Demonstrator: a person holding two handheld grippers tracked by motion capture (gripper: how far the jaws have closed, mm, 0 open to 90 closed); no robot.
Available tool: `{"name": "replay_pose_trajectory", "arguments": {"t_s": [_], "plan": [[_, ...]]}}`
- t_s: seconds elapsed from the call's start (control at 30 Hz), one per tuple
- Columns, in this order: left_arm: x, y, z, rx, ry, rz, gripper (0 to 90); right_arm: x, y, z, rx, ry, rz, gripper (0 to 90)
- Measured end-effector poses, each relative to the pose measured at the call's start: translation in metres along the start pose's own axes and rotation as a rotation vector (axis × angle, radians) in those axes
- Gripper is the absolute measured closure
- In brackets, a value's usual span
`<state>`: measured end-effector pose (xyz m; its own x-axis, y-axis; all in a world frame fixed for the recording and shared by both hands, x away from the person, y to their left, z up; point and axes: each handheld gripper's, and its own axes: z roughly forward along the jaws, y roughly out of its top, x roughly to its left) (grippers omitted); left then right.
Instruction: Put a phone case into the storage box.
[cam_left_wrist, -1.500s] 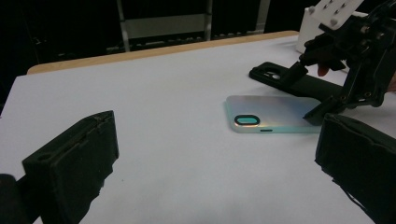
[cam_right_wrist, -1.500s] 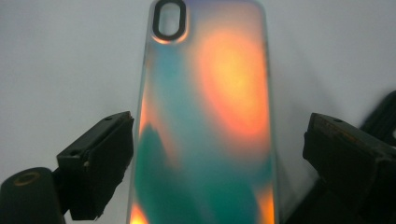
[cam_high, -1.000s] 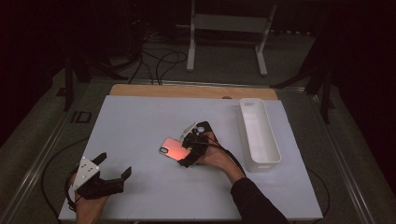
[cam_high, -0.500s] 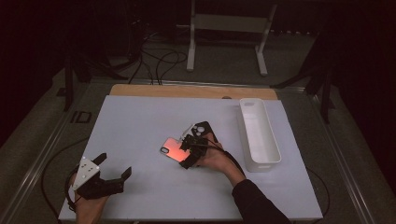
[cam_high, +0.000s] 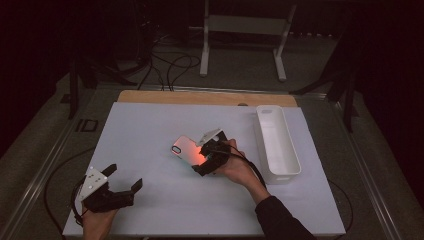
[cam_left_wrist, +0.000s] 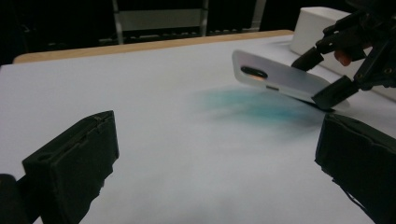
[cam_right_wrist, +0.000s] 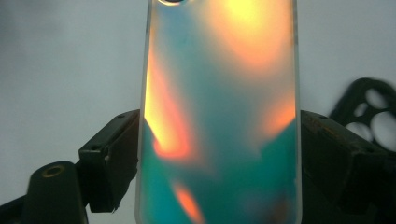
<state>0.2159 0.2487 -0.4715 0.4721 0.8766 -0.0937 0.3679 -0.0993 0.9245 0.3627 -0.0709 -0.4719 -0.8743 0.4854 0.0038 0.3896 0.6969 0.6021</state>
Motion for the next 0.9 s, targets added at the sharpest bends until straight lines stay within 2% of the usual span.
{"name": "replay_pose_trajectory", "arguments": {"t_s": [0.3, 0.43, 0.5, 0.57, 0.67, 0.9], "plan": [[-0.010, 0.017, 0.007, 0.007, -0.028, -0.018, 0.0, 0.003, -0.001, -0.023, -0.120, -0.035, -0.001, 17.2], [-0.014, 0.027, 0.012, 0.005, -0.038, -0.011, 0.0, 0.008, -0.001, -0.038, -0.210, -0.065, -0.028, 17.2], [-0.016, 0.036, 0.017, -0.001, -0.045, -0.019, 0.0, 0.010, -0.001, -0.043, -0.241, -0.073, -0.027, 17.2], [-0.017, 0.038, 0.018, -0.002, -0.049, -0.017, 0.0, 0.011, -0.001, -0.045, -0.247, -0.081, -0.030, 17.2], [-0.021, 0.049, 0.024, 0.003, -0.060, -0.017, 0.0, 0.015, -0.001, -0.051, -0.286, -0.095, -0.043, 17.2], [-0.034, 0.070, 0.037, 0.008, -0.078, 0.010, 0.8, 0.023, 0.003, -0.055, -0.340, -0.100, -0.042, 17.1]]}}
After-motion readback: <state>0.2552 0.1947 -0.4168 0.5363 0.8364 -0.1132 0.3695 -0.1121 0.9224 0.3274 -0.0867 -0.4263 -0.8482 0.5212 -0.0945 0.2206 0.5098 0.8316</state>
